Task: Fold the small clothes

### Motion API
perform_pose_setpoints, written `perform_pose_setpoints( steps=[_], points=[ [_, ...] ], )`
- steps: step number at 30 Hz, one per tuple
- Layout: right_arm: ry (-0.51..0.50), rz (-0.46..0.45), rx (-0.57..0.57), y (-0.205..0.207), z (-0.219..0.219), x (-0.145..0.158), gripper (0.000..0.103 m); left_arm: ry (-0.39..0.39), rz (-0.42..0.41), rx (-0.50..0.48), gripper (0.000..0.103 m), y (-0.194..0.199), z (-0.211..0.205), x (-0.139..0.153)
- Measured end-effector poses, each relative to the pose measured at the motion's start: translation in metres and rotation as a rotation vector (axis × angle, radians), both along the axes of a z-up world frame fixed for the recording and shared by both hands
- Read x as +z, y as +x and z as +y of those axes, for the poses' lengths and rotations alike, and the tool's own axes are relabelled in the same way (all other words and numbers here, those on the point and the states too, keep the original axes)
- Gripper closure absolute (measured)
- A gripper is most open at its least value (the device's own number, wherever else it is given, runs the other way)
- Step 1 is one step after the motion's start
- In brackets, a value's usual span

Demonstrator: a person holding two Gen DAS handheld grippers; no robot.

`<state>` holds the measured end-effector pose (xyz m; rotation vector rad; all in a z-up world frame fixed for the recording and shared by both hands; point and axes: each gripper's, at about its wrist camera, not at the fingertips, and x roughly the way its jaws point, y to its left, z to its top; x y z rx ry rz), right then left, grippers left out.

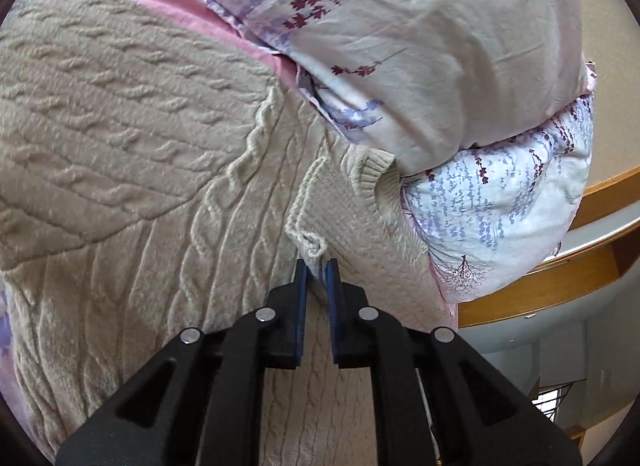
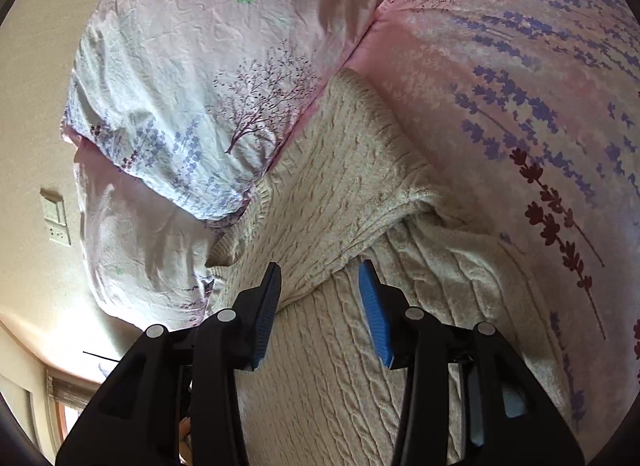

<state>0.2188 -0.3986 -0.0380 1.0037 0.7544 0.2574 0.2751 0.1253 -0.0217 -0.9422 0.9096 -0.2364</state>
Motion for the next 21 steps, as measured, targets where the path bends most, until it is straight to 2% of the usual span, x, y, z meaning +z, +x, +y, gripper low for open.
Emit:
perform_pose_setpoints(
  steps=[3, 6, 7, 8, 9, 13, 17, 18, 21],
  points=[
    [-0.013, 0.026, -0.071, 0.007, -0.006, -0.004, 0.060, 0.010, -0.004, -0.003, 0.086, -0.001, 0.000, 0.002],
    [-0.012, 0.039, -0.102, 0.015, -0.007, -0.009, 0.061, 0.021, 0.002, 0.005, 0.084, 0.002, -0.001, 0.002],
    [-0.033, 0.033, -0.111, 0.017, -0.006, -0.007, 0.065, 0.030, 0.001, 0.009, 0.084, 0.003, -0.002, 0.002],
    [-0.054, 0.023, -0.118, 0.018, -0.005, -0.005, 0.074, 0.040, -0.006, 0.009, 0.088, 0.004, -0.004, 0.003],
    [-0.072, 0.003, -0.132, 0.019, -0.006, -0.002, 0.093, 0.058, -0.010, 0.005, 0.094, 0.004, -0.006, 0.003],
    [-0.123, -0.075, -0.204, 0.003, -0.015, 0.011, 0.095, 0.057, -0.020, -0.015, 0.095, -0.009, -0.009, 0.003],
    [-0.137, 0.030, -0.222, 0.005, -0.019, -0.011, 0.095, 0.115, -0.026, -0.008, 0.096, -0.015, -0.015, 0.001],
    [-0.142, 0.030, -0.213, 0.006, -0.018, -0.014, 0.095, 0.125, -0.031, -0.002, 0.096, -0.017, -0.016, 0.001],
    [-0.243, 0.041, -0.169, 0.005, -0.006, -0.003, 0.094, 0.132, -0.026, 0.014, 0.095, -0.023, -0.015, 0.003]
  ],
)
